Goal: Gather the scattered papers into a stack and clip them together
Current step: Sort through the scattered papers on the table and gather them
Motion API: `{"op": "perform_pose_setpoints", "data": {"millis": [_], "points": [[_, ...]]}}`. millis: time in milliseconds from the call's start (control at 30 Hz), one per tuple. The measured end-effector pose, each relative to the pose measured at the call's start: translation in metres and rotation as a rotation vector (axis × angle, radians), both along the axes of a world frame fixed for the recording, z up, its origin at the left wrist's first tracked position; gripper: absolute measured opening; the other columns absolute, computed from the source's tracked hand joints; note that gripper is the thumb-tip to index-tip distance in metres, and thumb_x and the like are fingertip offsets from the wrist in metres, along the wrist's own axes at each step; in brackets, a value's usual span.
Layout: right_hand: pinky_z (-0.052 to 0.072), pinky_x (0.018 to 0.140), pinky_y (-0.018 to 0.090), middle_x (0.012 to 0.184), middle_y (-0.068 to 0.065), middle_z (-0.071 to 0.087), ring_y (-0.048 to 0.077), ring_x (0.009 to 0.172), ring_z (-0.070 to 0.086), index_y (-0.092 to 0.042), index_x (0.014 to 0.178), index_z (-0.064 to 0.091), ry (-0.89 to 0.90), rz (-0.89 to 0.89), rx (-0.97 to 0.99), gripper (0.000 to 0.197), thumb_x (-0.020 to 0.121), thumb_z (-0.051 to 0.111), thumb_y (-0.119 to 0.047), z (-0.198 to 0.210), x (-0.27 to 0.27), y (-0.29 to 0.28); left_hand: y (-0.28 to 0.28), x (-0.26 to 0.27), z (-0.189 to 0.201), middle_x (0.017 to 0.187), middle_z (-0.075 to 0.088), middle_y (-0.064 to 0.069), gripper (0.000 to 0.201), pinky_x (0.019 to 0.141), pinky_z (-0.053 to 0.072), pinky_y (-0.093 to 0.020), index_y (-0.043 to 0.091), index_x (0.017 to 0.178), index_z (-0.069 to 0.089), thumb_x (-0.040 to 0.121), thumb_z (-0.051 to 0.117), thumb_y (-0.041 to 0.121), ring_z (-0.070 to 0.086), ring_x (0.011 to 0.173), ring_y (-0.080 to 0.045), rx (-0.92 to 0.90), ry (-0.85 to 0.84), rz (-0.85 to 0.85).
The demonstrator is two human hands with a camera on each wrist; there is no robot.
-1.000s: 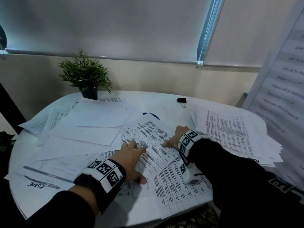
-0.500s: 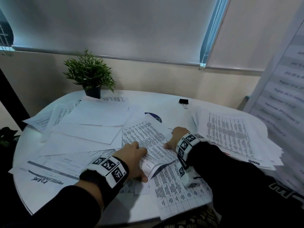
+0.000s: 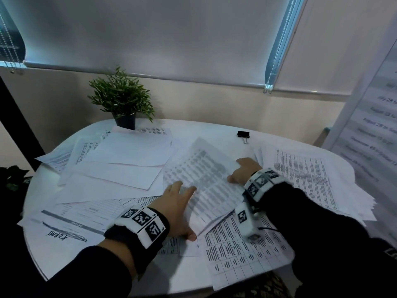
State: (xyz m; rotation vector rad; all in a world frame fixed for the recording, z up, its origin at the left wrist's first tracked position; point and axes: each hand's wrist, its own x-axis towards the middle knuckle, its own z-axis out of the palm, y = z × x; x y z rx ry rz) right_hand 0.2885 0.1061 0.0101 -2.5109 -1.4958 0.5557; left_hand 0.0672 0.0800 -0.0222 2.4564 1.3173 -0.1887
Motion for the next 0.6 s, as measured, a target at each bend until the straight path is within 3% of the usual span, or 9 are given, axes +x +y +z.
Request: {"op": "perform_pose_setpoints", "data": {"millis": [67, 133, 200, 300, 400, 433, 533, 600], "points": [[0.041, 0.082, 0.029, 0.127, 0.016, 0.058, 0.028, 0.108, 0.057, -0.003, 0.122, 0.057, 0.034, -0.050, 0.148, 0.040, 0.087, 0.063, -0.021, 0.017, 0.030, -0.003, -0.001, -0.002, 0.000, 0.158, -0.006, -0.002, 0.129, 0.111, 0.033, -0.042, 0.032, 0.149, -0.012, 0.063, 0.081, 0.052, 0.019, 0.145, -0.027, -0.004, -0.021, 0.006], [0.038, 0.074, 0.029, 0.117, 0.018, 0.063, 0.031, 0.099, 0.059, -0.003, 0.114, 0.062, 0.050, -0.162, 0.335, 0.031, 0.088, 0.062, -0.020, 0.029, 0.068, -0.012, 0.001, -0.003, -0.002, 0.156, 0.009, -0.003, 0.131, 0.104, 0.039, -0.039, 0.033, 0.148, -0.016, 0.062, 0.081, 0.052, 0.035, 0.137, -0.026, -0.010, -0.038, 0.002], [0.042, 0.076, 0.036, 0.118, 0.021, 0.061, 0.037, 0.102, 0.058, -0.004, 0.119, 0.055, 0.036, -0.325, 0.523, 0.036, 0.086, 0.063, -0.016, 0.037, 0.108, -0.027, 0.002, -0.003, -0.004, 0.147, 0.028, -0.002, 0.122, 0.098, 0.042, -0.036, 0.030, 0.150, -0.006, 0.065, 0.079, 0.054, 0.045, 0.128, -0.024, -0.021, -0.022, -0.008], [0.046, 0.082, 0.046, 0.118, 0.028, 0.055, 0.041, 0.099, 0.057, -0.010, 0.133, 0.035, 0.011, -0.566, 0.664, 0.054, 0.085, 0.060, -0.006, 0.039, 0.151, -0.061, 0.003, -0.003, -0.005, 0.139, 0.037, 0.001, 0.092, 0.097, 0.043, -0.034, 0.029, 0.142, 0.030, 0.067, 0.073, 0.059, 0.048, 0.123, -0.021, -0.010, 0.015, -0.043], [0.044, 0.060, 0.036, 0.082, 0.023, 0.055, 0.031, 0.066, 0.054, -0.017, 0.132, 0.028, -0.074, -0.597, 0.542, 0.056, 0.086, 0.053, 0.003, 0.023, 0.181, -0.090, 0.003, -0.003, -0.005, 0.137, 0.038, 0.003, 0.081, 0.096, 0.043, -0.034, 0.031, 0.136, 0.040, 0.067, 0.072, 0.060, 0.048, 0.122, -0.020, -0.008, 0.030, -0.048], [0.044, 0.061, 0.034, 0.081, 0.019, 0.055, 0.029, 0.065, 0.053, -0.015, 0.129, 0.033, -0.132, -0.554, 0.445, 0.050, 0.086, 0.052, 0.003, 0.017, 0.188, -0.096, 0.003, -0.003, -0.006, 0.137, 0.039, 0.003, 0.081, 0.096, 0.043, -0.034, 0.031, 0.136, 0.040, 0.067, 0.072, 0.060, 0.048, 0.122, -0.020, -0.008, 0.032, -0.046], [0.046, 0.084, 0.032, 0.117, 0.015, 0.063, 0.032, 0.097, 0.060, -0.017, 0.107, 0.057, -0.209, -0.389, 0.101, 0.028, 0.084, 0.057, -0.001, -0.004, 0.207, -0.100, 0.003, -0.002, -0.006, 0.135, 0.040, 0.003, 0.082, 0.098, 0.043, -0.034, 0.029, 0.135, 0.042, 0.066, 0.073, 0.060, 0.048, 0.122, -0.020, -0.003, 0.029, -0.036], [0.043, 0.098, 0.032, 0.130, 0.009, 0.058, 0.030, 0.115, 0.055, -0.018, 0.108, 0.064, -0.275, -0.356, -0.112, 0.028, 0.081, 0.065, -0.011, -0.016, 0.214, -0.099, 0.004, -0.002, -0.005, 0.133, 0.040, 0.003, 0.085, 0.098, 0.044, -0.035, 0.024, 0.134, 0.043, 0.064, 0.073, 0.062, 0.048, 0.120, -0.020, -0.014, 0.037, -0.019]]}}
